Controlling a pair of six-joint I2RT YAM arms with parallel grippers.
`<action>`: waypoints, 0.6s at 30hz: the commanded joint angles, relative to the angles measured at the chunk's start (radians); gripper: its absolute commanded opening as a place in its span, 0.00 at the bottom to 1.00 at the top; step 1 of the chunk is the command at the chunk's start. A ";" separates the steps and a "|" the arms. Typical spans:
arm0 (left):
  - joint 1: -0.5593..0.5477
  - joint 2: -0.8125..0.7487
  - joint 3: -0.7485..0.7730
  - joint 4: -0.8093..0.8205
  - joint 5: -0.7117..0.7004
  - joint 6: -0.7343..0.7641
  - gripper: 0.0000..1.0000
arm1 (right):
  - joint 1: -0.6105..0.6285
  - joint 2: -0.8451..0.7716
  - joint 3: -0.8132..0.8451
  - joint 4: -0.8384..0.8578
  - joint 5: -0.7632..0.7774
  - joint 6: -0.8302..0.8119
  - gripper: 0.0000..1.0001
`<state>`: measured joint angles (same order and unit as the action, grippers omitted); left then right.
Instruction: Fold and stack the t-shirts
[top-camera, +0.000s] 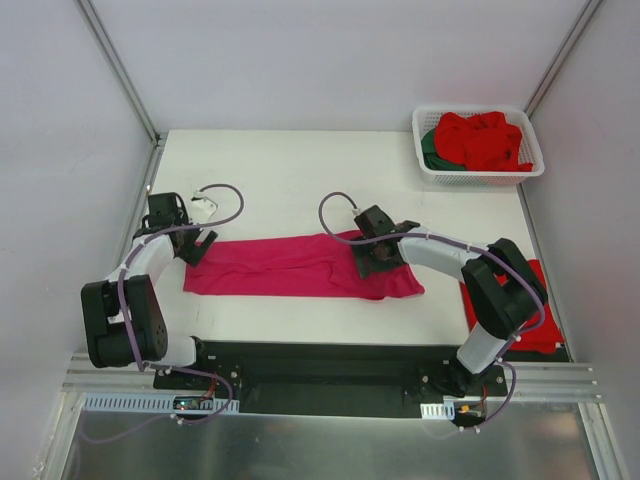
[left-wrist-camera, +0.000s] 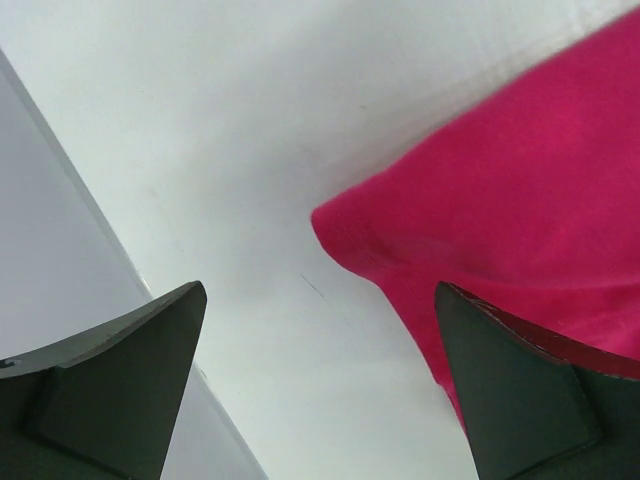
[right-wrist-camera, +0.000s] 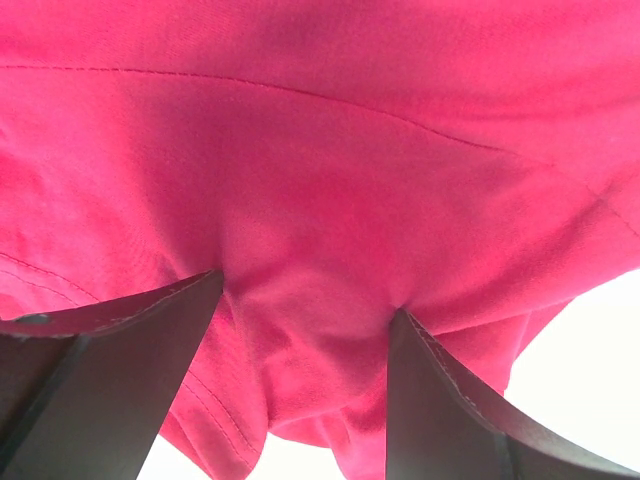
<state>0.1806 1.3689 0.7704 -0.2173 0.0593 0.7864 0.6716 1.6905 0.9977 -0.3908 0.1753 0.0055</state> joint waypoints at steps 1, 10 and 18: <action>0.031 0.053 0.012 0.130 -0.007 0.047 0.99 | 0.017 0.037 -0.004 -0.034 -0.023 -0.024 0.73; 0.048 0.133 0.020 0.260 0.011 0.065 0.99 | 0.023 0.031 -0.011 -0.054 0.000 -0.024 0.73; 0.051 0.147 0.009 0.276 0.004 0.083 0.99 | 0.026 0.041 -0.002 -0.098 0.072 -0.019 0.73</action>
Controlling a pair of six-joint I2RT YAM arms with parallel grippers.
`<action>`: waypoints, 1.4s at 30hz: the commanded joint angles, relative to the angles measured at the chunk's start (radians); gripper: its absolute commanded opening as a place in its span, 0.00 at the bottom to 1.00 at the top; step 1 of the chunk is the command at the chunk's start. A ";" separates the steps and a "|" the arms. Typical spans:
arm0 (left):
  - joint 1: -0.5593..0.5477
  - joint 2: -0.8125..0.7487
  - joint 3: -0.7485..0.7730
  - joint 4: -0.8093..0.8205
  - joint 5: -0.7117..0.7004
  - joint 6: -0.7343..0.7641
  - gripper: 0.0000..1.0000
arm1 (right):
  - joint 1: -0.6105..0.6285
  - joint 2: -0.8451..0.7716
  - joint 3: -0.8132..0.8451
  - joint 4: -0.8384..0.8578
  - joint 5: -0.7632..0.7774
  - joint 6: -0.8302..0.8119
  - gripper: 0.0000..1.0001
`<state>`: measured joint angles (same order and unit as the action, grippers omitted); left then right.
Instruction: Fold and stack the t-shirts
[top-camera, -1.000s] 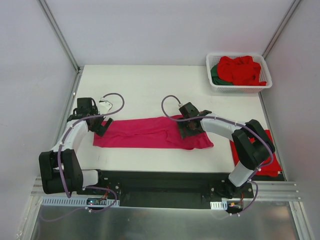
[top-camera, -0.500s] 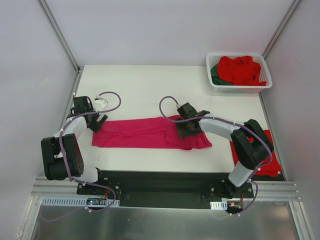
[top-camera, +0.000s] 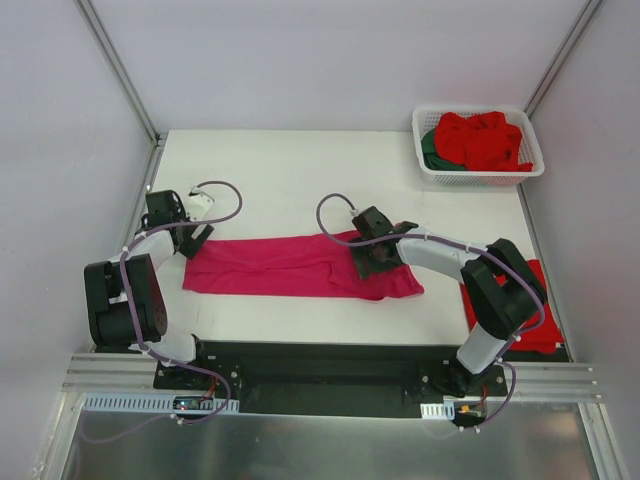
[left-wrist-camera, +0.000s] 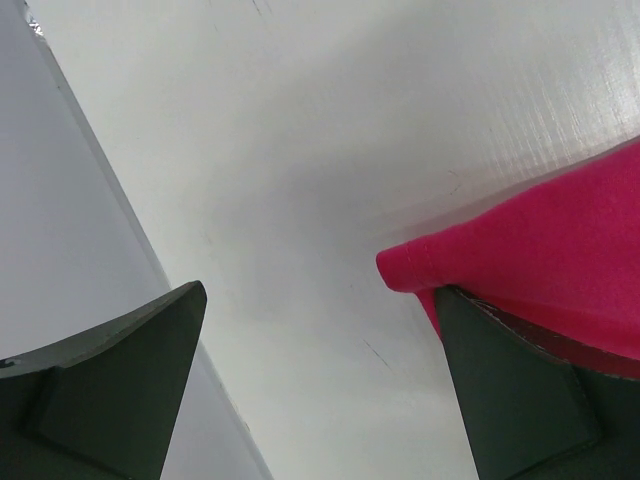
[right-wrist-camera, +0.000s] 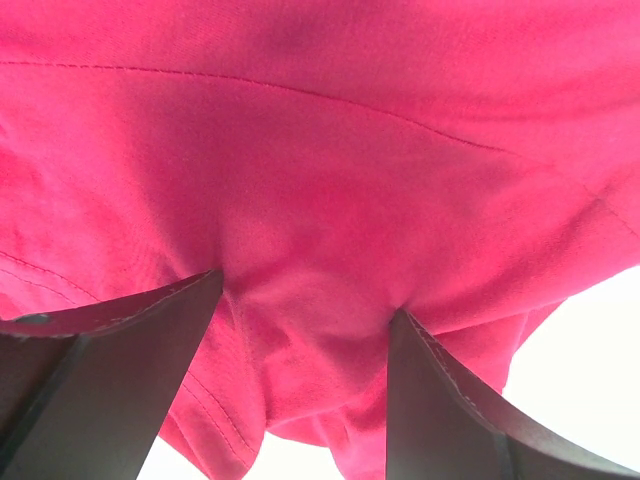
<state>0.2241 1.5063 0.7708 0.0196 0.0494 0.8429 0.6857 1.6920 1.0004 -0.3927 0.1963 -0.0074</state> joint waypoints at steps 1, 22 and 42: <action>0.008 0.006 0.008 0.039 0.012 0.031 0.99 | 0.012 0.044 -0.003 -0.101 0.057 -0.006 0.74; 0.009 -0.130 0.091 -0.070 0.090 -0.015 0.99 | 0.020 0.092 0.027 -0.118 0.061 -0.003 0.74; -0.083 -0.021 0.096 -0.175 0.165 -0.077 1.00 | 0.021 0.138 0.044 -0.130 0.048 -0.003 0.74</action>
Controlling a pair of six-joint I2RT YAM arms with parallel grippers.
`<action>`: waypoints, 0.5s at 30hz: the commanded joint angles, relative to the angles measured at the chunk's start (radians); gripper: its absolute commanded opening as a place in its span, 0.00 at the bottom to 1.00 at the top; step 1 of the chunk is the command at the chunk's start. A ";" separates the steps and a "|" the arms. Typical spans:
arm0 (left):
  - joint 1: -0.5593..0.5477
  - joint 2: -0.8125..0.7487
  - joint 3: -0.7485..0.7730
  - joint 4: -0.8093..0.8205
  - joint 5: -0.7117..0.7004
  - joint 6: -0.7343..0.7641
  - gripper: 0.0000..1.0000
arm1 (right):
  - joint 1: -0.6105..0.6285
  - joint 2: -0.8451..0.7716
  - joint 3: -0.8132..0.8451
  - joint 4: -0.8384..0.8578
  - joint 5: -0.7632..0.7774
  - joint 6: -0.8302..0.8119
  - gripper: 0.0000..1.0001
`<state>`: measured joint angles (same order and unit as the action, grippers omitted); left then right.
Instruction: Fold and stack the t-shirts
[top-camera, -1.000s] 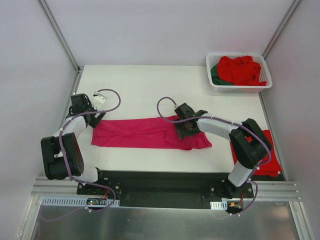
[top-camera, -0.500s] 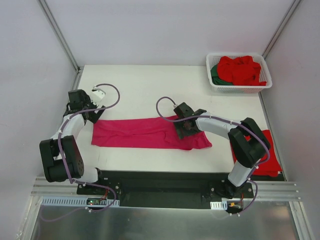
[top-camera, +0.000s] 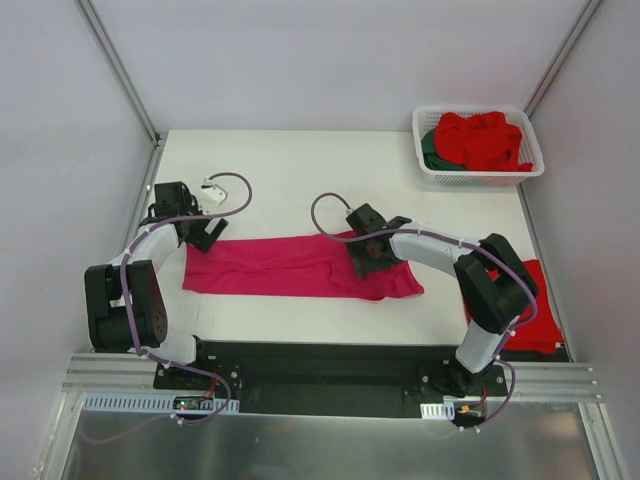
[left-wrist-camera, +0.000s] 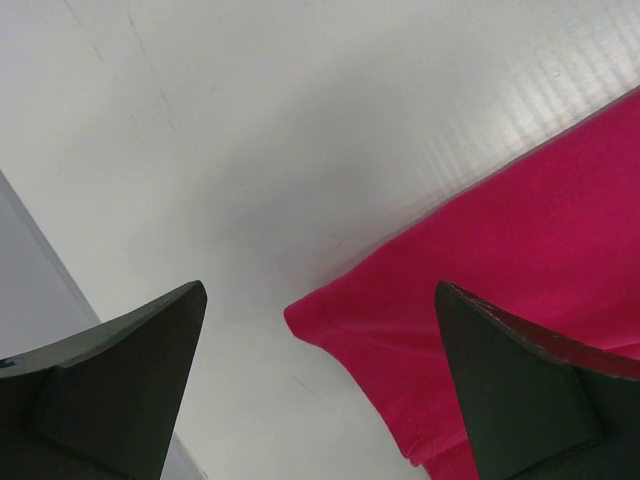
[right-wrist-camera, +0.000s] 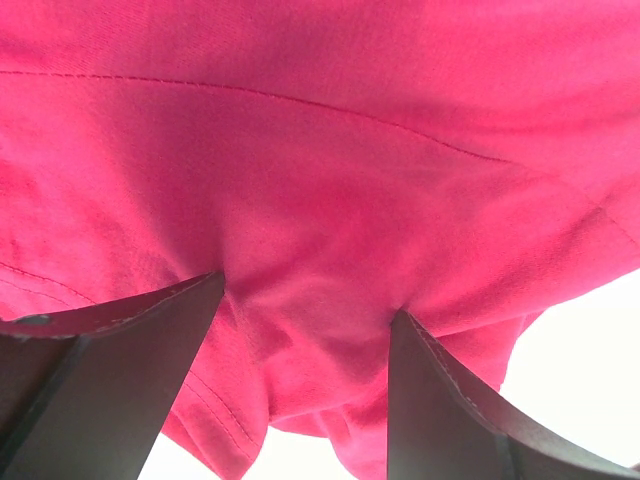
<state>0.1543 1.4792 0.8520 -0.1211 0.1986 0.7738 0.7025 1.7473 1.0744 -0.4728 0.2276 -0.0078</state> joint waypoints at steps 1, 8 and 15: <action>-0.013 0.010 0.013 -0.035 0.013 -0.008 0.99 | 0.006 0.083 -0.025 -0.050 0.015 -0.004 0.74; -0.024 -0.008 -0.039 -0.061 -0.014 -0.002 0.99 | 0.006 0.084 -0.016 -0.059 0.021 -0.009 0.74; -0.016 0.015 -0.057 -0.042 -0.064 0.053 0.99 | 0.011 0.090 -0.001 -0.067 0.013 -0.015 0.74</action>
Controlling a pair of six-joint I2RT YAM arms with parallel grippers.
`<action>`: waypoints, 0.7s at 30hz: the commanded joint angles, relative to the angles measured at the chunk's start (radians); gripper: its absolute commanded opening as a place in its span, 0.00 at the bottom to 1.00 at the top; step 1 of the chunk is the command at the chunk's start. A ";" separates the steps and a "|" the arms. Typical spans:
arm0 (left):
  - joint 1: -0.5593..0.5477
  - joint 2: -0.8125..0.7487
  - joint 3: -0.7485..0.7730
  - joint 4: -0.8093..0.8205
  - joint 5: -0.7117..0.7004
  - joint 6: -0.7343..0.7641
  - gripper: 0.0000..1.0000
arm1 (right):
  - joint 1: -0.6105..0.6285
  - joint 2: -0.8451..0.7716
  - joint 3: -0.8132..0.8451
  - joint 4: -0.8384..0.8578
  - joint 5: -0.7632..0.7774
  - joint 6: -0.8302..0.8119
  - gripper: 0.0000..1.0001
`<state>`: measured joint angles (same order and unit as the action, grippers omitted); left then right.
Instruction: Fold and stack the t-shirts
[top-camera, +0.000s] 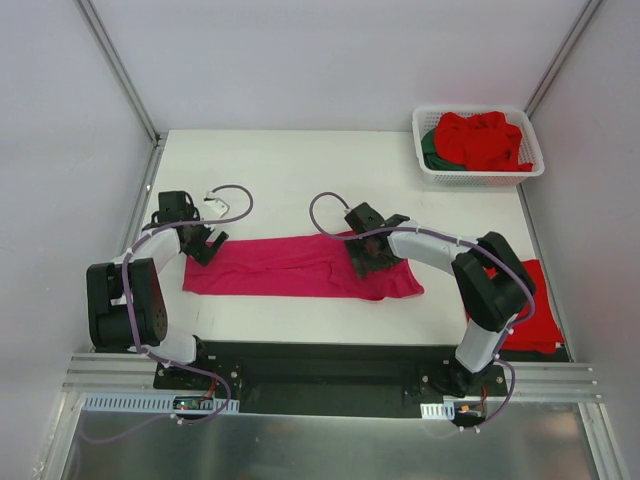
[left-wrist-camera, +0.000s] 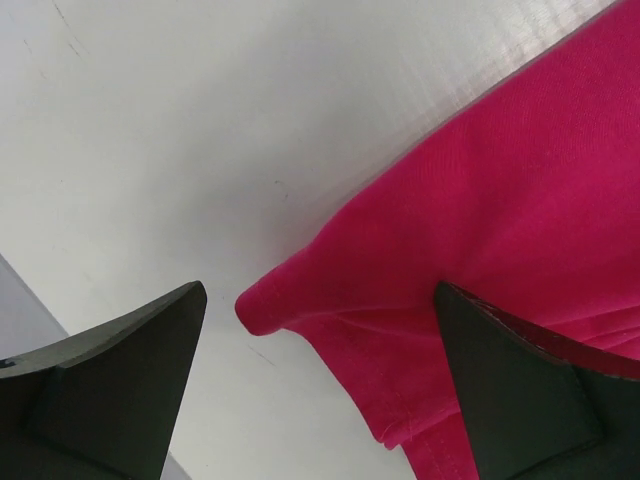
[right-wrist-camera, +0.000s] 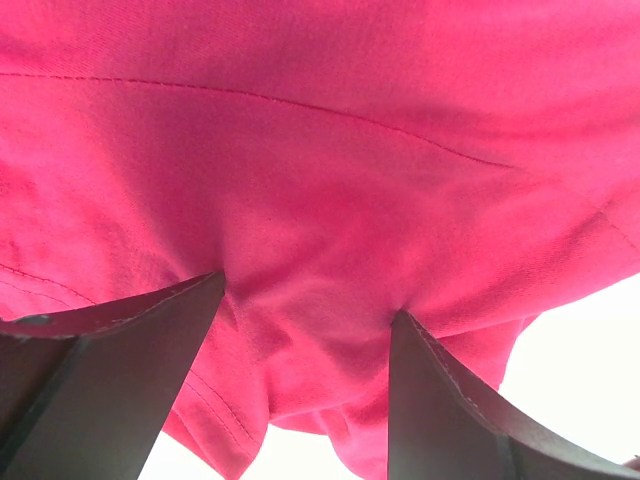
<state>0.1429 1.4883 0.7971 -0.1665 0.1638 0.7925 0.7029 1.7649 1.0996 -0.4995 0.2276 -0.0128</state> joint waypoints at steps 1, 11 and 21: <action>-0.002 0.012 0.004 0.010 -0.027 0.036 0.99 | 0.010 0.070 -0.026 -0.042 0.015 -0.012 0.74; 0.044 0.118 0.054 0.053 -0.063 0.071 0.99 | 0.012 0.065 -0.040 -0.043 0.035 -0.013 0.74; 0.063 0.058 -0.001 0.051 -0.067 0.093 0.99 | 0.010 0.134 0.051 -0.073 0.122 -0.004 0.75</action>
<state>0.1890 1.5795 0.8459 -0.0940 0.1471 0.8322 0.7136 1.7954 1.1385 -0.5266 0.2592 -0.0189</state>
